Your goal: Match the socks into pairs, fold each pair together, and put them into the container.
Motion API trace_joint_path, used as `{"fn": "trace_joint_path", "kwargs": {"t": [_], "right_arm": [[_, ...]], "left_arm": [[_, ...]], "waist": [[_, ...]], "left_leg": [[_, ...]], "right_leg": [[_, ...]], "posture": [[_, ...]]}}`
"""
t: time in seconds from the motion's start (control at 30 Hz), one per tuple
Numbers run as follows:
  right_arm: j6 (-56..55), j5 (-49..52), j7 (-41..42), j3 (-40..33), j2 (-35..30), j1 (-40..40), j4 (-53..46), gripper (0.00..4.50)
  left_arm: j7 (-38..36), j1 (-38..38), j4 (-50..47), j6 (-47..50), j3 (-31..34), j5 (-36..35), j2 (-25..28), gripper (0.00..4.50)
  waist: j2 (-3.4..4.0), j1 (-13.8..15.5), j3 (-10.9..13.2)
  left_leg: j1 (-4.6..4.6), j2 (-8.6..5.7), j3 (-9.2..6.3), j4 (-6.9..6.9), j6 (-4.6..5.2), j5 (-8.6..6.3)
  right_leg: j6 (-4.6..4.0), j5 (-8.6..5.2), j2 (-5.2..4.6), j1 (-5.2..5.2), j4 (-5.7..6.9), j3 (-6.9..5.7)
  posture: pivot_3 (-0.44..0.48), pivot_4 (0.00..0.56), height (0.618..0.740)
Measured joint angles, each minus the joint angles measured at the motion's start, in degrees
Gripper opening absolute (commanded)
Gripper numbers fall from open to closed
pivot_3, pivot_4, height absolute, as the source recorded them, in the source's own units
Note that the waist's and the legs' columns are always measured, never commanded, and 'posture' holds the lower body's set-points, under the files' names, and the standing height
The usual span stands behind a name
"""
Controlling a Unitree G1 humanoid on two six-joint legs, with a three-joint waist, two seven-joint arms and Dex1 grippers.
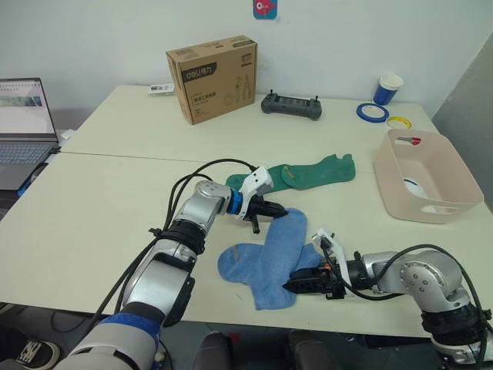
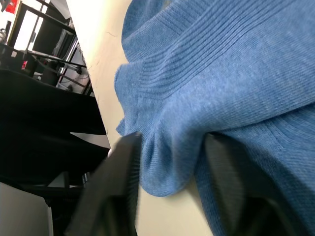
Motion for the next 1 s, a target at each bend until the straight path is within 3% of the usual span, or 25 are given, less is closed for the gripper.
{"fn": "trace_joint_path", "kwargs": {"t": [0.1,0.43,0.6,0.8,1.0], "right_arm": [[0.08,0.08,-0.06,-0.2,0.03,-0.03,0.51,0.04],[3.0,4.31,0.66,-4.72,-0.96,-1.06,0.25,0.04],[5.81,9.75,3.5,-7.31,-4.65,-4.76,-1.55,0.04],[2.09,8.96,10.88,-4.63,-13.04,-7.12,-0.21,0.04],[-9.33,-2.08,20.84,7.19,-16.06,-13.45,9.46,0.04]], "left_arm": [[-0.01,1.16,-2.61,1.56,0.05,-0.55,0.27,0.0],[-0.09,3.93,-11.84,10.12,2.71,-4.45,3.59,0.0],[3.15,10.23,-27.06,19.4,6.3,-8.77,6.84,0.0],[14.53,24.63,-52.17,33.19,12.91,-15.62,8.05,0.0],[27.69,39.2,-67.6,38.42,16.64,-18.91,4.6,0.0]], "waist": [[0.0,0.02,0.0],[0.0,-0.02,0.0],[0.01,-0.35,0.0],[0.02,-0.35,0.0],[0.02,-0.72,0.01]], "left_leg": [[0.0,0.0,0.03,0.0,0.0,0.0],[0.0,0.01,0.01,0.0,0.0,0.0],[0.01,0.06,0.0,-0.02,0.0,0.0],[0.01,0.04,0.02,0.0,0.0,0.0],[0.1,0.04,0.04,0.04,-0.01,0.01]], "right_leg": [[0.0,0.0,-0.01,0.0,-0.01,0.02],[0.0,0.0,0.0,0.0,0.0,0.01],[-0.02,0.01,0.0,-0.01,0.01,0.01],[0.01,0.0,-0.08,0.02,-0.03,0.0],[0.03,0.05,-0.06,0.04,0.02,0.02]], "posture": [[0.0,0.15,0.74],[0.0,0.15,0.74],[0.0,0.15,0.74],[0.0,0.15,0.74],[0.0,0.15,0.74]]}}
